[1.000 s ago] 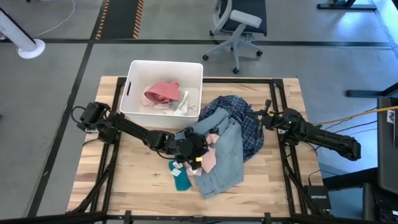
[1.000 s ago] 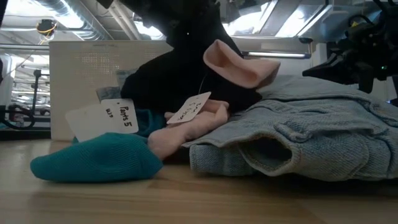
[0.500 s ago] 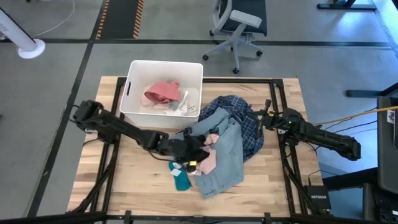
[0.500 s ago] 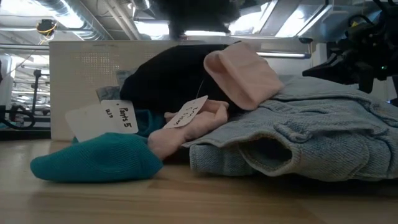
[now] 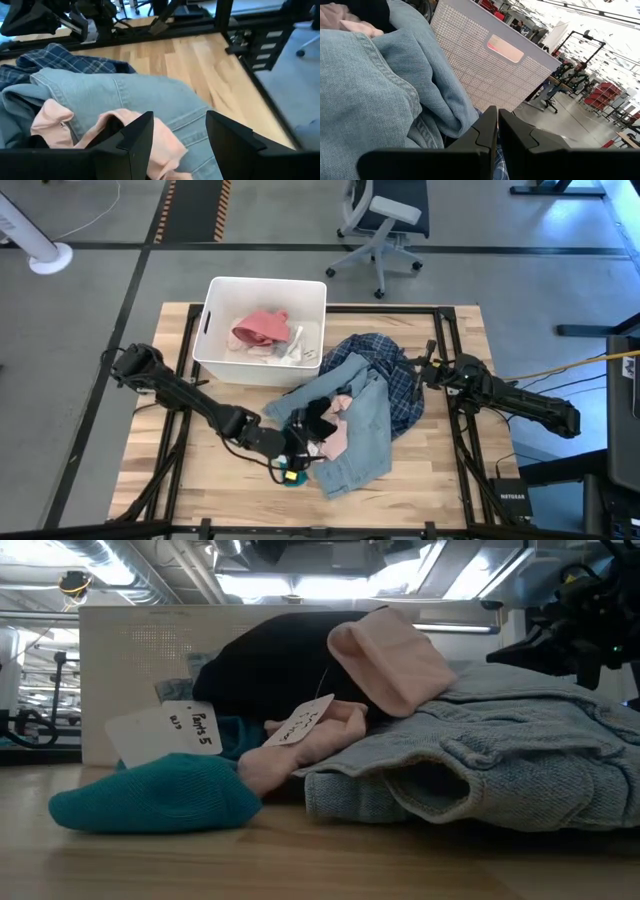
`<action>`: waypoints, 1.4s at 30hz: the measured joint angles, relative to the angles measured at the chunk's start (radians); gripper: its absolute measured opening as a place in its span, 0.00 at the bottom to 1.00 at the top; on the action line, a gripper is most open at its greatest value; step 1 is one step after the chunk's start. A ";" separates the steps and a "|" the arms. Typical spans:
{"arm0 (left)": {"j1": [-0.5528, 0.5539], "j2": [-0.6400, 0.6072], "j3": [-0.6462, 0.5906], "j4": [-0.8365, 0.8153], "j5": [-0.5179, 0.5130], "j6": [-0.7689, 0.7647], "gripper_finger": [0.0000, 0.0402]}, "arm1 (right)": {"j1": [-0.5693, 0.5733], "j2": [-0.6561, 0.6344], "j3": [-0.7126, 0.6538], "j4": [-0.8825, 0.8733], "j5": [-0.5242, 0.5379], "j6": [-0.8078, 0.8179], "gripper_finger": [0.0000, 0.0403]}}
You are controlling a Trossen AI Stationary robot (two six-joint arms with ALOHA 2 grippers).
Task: Sort clothes
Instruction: Put the light pink sock into the white laundry bin
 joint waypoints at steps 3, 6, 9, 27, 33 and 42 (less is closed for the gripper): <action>0.011 0.031 0.000 0.006 -0.011 -0.001 0.44 | 0.000 0.000 0.000 0.000 0.000 0.000 0.09; 0.025 0.060 0.000 0.002 -0.015 -0.008 0.44 | 0.000 0.000 0.000 0.000 0.000 0.000 0.09; 0.038 0.080 0.000 0.006 -0.016 -0.007 0.44 | 0.000 0.000 0.000 0.000 0.000 0.000 0.09; 0.060 0.117 0.000 0.006 0.126 0.036 0.44 | 0.000 0.000 0.000 0.000 0.000 0.000 0.09; 0.064 0.118 0.000 -0.002 0.147 0.067 0.39 | 0.000 0.000 0.000 0.000 0.000 0.000 0.09; 0.089 0.182 0.000 -0.002 0.135 0.055 0.28 | 0.000 0.000 0.000 0.000 0.000 0.000 0.09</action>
